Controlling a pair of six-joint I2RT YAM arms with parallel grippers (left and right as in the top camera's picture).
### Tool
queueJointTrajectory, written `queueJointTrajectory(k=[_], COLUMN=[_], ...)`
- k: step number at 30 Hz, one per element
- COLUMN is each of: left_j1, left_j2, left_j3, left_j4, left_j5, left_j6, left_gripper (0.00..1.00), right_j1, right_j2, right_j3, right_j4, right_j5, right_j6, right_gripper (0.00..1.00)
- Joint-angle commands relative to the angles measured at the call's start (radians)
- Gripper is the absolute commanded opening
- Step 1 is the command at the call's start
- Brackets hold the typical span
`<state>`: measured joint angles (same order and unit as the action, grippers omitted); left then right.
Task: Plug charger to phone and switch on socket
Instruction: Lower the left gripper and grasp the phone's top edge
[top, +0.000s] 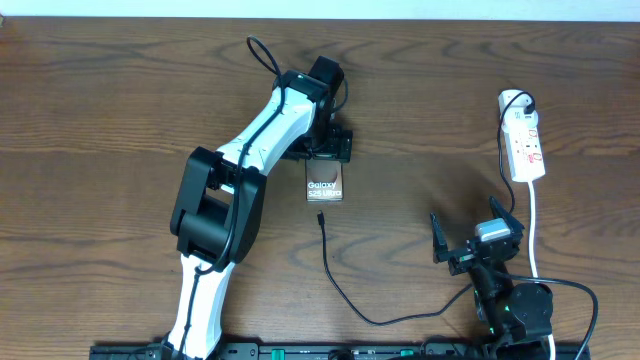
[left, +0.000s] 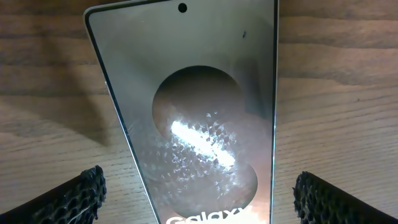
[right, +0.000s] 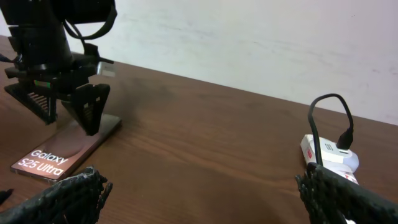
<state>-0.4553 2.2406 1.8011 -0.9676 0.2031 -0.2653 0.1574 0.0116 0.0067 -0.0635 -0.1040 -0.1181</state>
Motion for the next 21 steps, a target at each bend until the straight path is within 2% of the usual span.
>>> queueJointTrajectory(k=[1,14,21], left_j1=[-0.001,-0.008,-0.033], left_j2=[0.011,0.011,0.011], left_j3=[-0.011,-0.040,-0.133], left_j4=[0.002,0.061,0.154], left_j5=[-0.014,-0.016,-0.126], left_j6=[0.002,-0.019,-0.093], left_gripper=[0.98,0.98,0.98], right_j1=[0.000,0.000,0.000], right_j2=[-0.006,-0.006,-0.006], right_j3=[-0.001,-0.001,-0.001], right_j4=[-0.003,-0.003,-0.003], right_j5=[0.001,0.001,0.000], right_j6=[-0.011,-0.011,-0.011], right_gripper=[0.99,0.99,0.99])
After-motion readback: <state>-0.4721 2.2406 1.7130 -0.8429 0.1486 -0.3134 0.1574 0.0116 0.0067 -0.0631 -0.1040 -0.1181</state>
